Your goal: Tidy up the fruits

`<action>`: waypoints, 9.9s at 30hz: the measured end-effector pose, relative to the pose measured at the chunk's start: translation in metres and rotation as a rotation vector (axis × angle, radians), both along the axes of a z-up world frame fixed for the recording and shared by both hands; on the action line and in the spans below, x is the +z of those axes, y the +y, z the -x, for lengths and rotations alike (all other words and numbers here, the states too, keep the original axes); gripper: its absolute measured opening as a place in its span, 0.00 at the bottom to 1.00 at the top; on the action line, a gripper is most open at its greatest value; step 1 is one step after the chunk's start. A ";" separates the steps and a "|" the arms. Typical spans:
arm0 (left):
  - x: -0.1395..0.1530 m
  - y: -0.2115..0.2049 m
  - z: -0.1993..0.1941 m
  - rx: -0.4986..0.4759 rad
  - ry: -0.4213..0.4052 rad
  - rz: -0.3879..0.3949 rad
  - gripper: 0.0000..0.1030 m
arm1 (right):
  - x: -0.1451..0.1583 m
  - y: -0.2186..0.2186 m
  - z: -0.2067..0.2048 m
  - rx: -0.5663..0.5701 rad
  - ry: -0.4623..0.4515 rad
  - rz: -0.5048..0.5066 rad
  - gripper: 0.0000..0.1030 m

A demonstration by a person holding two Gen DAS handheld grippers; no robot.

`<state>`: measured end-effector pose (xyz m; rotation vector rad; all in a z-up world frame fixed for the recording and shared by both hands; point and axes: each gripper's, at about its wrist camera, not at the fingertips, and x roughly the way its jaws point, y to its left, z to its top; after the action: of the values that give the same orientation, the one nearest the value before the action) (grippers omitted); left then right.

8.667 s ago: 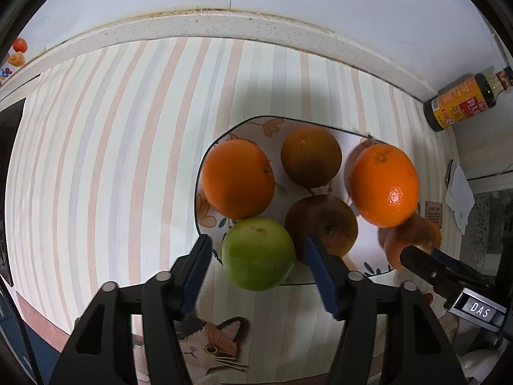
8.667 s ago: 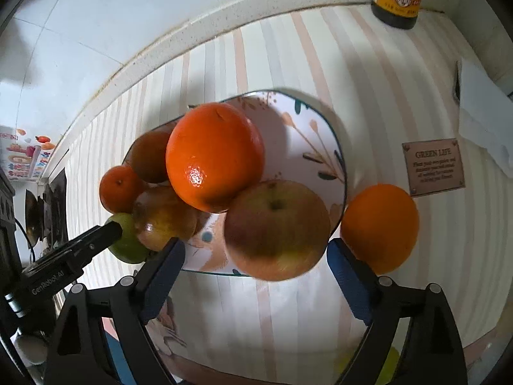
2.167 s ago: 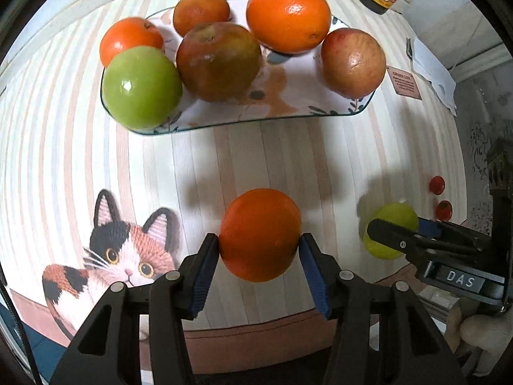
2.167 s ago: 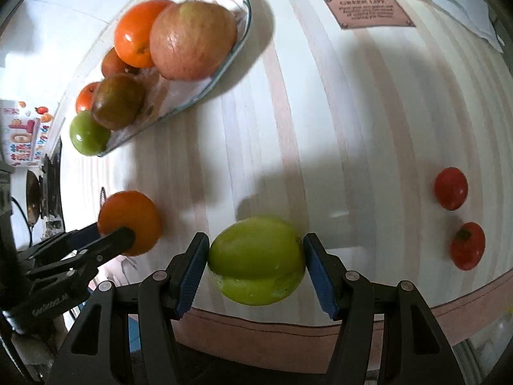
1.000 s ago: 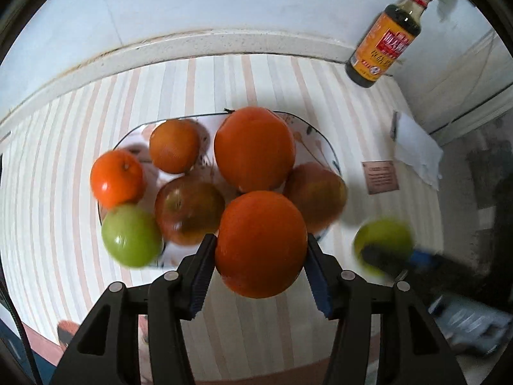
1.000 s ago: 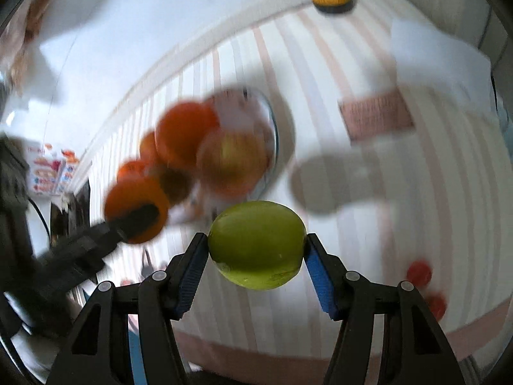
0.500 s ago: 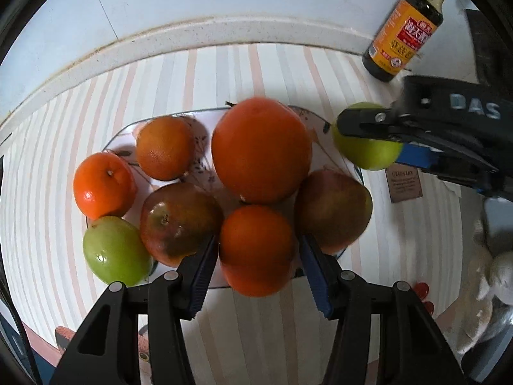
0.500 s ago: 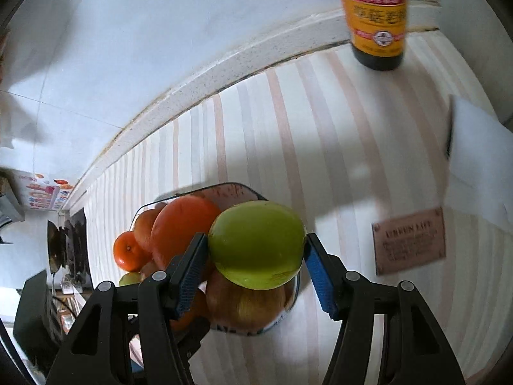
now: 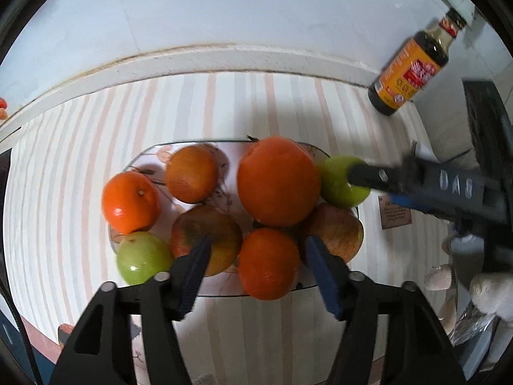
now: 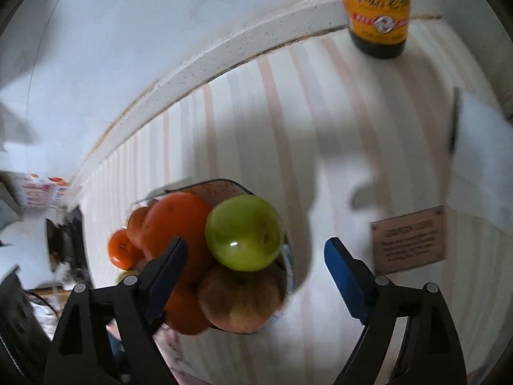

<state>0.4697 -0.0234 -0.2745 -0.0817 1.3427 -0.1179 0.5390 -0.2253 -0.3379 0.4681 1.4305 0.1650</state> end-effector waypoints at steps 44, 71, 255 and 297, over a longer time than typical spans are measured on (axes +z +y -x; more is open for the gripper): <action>0.201 0.074 0.243 0.065 -0.436 -0.107 0.85 | 0.255 0.083 0.329 0.041 -0.542 0.361 0.94; 0.183 0.041 0.218 0.068 -0.410 -0.115 1.00 | 0.237 0.004 0.325 -0.122 -0.487 0.258 0.94; 0.246 0.070 0.379 0.090 -0.533 -0.090 0.89 | 0.320 0.082 0.490 0.017 -0.688 0.376 0.95; 0.204 0.067 0.284 0.179 -0.452 -0.181 1.00 | 0.269 0.078 0.361 0.060 -0.598 0.412 0.99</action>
<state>0.1854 0.0439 -0.0702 -0.0199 0.8845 0.1314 0.1778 -0.1476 -0.0686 0.0228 0.8563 0.0467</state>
